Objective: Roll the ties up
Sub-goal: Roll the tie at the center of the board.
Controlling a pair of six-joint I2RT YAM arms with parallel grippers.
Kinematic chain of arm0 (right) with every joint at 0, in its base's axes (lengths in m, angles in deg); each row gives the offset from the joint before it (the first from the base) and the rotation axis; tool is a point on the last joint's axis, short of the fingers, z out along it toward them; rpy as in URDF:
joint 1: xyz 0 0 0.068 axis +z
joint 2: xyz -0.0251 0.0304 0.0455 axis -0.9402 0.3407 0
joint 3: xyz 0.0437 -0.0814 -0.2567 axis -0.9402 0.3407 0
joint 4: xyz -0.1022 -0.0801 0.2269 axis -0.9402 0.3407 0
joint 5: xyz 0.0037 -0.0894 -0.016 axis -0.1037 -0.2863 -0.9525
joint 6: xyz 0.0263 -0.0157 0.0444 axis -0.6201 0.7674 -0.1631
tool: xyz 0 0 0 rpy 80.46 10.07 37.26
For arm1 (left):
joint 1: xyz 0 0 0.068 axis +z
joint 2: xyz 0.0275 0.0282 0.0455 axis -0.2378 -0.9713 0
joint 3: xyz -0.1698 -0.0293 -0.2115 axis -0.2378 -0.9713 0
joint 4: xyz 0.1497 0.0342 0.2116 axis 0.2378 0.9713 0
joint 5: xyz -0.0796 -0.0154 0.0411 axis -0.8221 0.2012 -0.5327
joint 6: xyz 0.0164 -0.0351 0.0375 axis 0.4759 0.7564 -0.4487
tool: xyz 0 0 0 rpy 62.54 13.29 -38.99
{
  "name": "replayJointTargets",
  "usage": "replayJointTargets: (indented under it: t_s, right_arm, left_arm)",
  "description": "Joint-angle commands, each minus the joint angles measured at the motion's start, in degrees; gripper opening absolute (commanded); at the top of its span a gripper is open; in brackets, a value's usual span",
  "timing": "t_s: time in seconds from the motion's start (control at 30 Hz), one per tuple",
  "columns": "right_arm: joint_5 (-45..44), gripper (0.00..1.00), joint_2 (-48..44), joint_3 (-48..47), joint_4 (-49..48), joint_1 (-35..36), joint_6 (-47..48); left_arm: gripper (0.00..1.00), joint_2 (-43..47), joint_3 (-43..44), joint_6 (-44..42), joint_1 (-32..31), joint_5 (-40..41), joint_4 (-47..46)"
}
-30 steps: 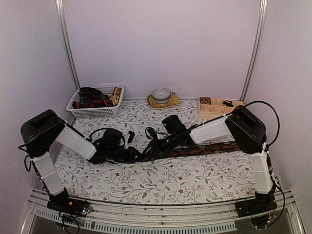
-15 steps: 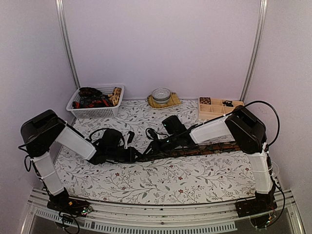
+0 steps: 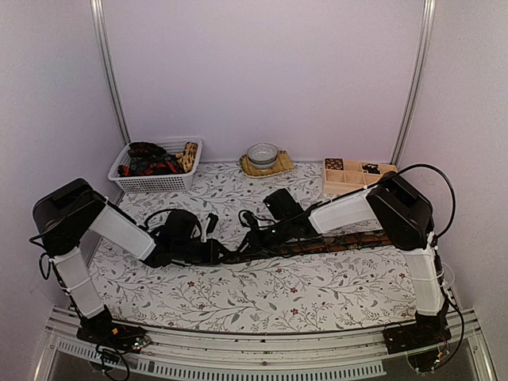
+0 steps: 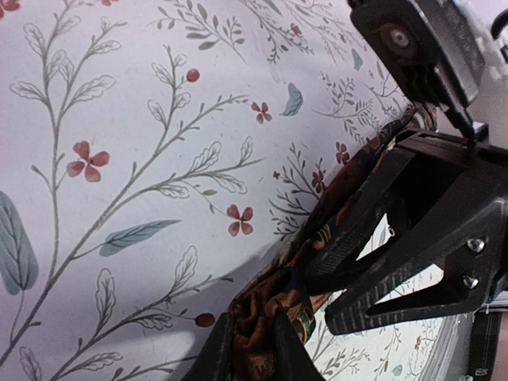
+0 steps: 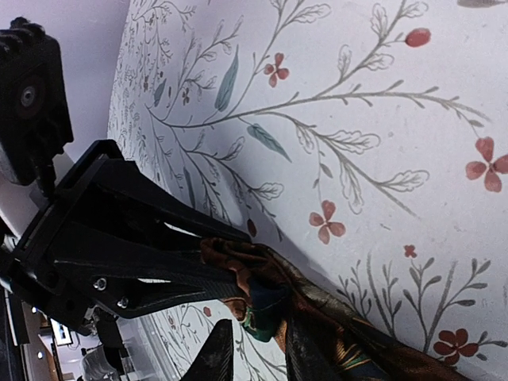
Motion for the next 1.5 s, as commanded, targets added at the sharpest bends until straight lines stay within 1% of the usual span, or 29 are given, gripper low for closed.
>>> replayJointTargets:
  t_s: [0.0,0.13,0.27,0.37,0.5,0.6,0.8,0.93,1.03,1.1,1.13,1.23,1.3,1.37,1.47]
  right_arm:
    - [-3.81,0.23,0.81,-3.00,5.41,0.35,2.66]
    - [-6.92,0.22,2.83,-6.17,9.95,1.29,4.16]
    - [-6.68,0.22,3.55,-6.81,9.77,1.87,4.55]
    - [-7.43,0.21,2.19,-6.28,9.41,2.10,4.63]
    - [-10.56,0.21,-0.67,-6.02,11.12,2.16,6.27]
    - [-13.16,0.22,-2.91,-6.00,12.85,2.18,8.59]
    - [-18.17,0.22,-7.16,-6.19,15.32,2.17,17.21]
    - [-21.30,0.23,-9.21,-5.86,16.13,2.24,22.47]
    - [-22.14,0.23,-10.48,-5.40,16.33,2.16,25.73]
    - [-21.73,0.24,-11.13,-4.98,15.52,2.18,26.80]
    - [-21.00,0.24,-11.36,-4.74,14.96,2.16,27.04]
    - [-19.09,0.24,-11.40,-4.72,14.17,2.33,27.04]
    - [-18.66,0.24,-11.25,-4.88,14.03,2.27,26.77]
    - [-18.43,0.24,-11.23,-4.95,14.09,2.33,26.65]
    - [-18.55,0.24,-11.48,-5.07,14.35,2.40,26.65]
  left_arm:
    - [0.17,-0.50,0.17,-1.43,0.65,2.47,12.90]
    - [0.17,-0.23,0.37,-1.49,0.62,2.52,14.30]
    - [0.17,0.35,1.04,-1.39,0.26,3.15,15.59]
    - [0.17,0.88,1.66,-1.58,0.13,3.60,16.95]
    - [0.17,1.75,2.64,-2.46,0.22,4.50,20.15]
    - [0.16,2.39,3.70,-3.37,0.14,5.01,23.23]
    - [0.14,3.34,6.65,-6.23,0.20,7.03,30.68]
    - [0.04,5.28,7.65,-8.06,0.34,8.60,34.81]
    - [0.04,6.56,7.63,-8.86,0.84,9.31,36.17]
    - [0.08,7.26,7.41,-8.80,0.92,9.13,35.43]
    - [0.13,7.64,7.36,-8.57,0.91,8.84,34.89]
    - [0.34,9.05,7.54,-8.23,0.91,9.11,33.69]
    - [0.43,9.65,8.05,-8.43,1.28,9.79,34.15]
    - [0.48,10.08,8.47,-8.73,1.76,10.27,34.72]
    - [0.52,12.01,8.21,-8.93,2.75,11.32,34.82]
